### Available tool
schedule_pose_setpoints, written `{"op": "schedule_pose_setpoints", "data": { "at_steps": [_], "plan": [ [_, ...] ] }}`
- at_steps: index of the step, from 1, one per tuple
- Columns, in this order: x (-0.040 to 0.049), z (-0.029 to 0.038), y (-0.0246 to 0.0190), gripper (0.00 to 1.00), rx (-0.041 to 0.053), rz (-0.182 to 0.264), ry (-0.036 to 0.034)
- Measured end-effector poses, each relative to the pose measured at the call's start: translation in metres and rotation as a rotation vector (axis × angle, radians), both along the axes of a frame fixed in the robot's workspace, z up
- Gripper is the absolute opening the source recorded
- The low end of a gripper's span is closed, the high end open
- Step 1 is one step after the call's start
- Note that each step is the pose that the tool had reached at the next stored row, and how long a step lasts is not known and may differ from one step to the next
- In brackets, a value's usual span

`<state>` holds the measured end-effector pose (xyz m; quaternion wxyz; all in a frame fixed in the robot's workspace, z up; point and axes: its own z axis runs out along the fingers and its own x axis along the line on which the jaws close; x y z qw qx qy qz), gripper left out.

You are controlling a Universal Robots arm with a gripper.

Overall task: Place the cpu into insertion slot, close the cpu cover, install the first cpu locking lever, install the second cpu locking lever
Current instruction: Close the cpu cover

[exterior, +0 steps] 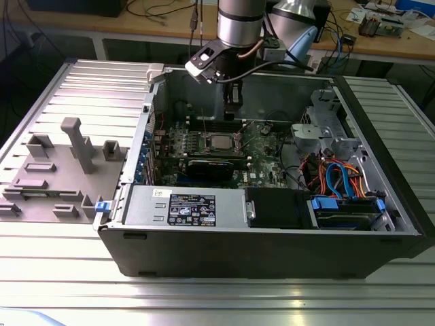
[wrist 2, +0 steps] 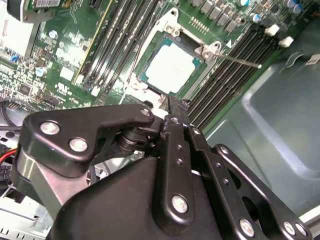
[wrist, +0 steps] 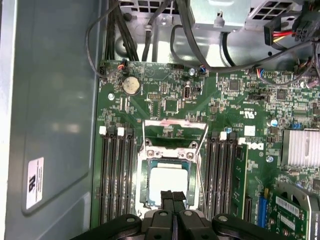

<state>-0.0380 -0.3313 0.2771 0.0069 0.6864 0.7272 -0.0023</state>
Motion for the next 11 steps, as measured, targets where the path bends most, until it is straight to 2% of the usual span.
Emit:
{"op": "schedule_pose_setpoints", "data": {
  "at_steps": [5,11],
  "plan": [
    [0.0102,-0.0007,0.0000,0.11,-0.0001,0.000,0.0001],
    [0.0164,-0.0028,0.0000,0.11,-0.0001,0.000,0.0001]
  ]
}}
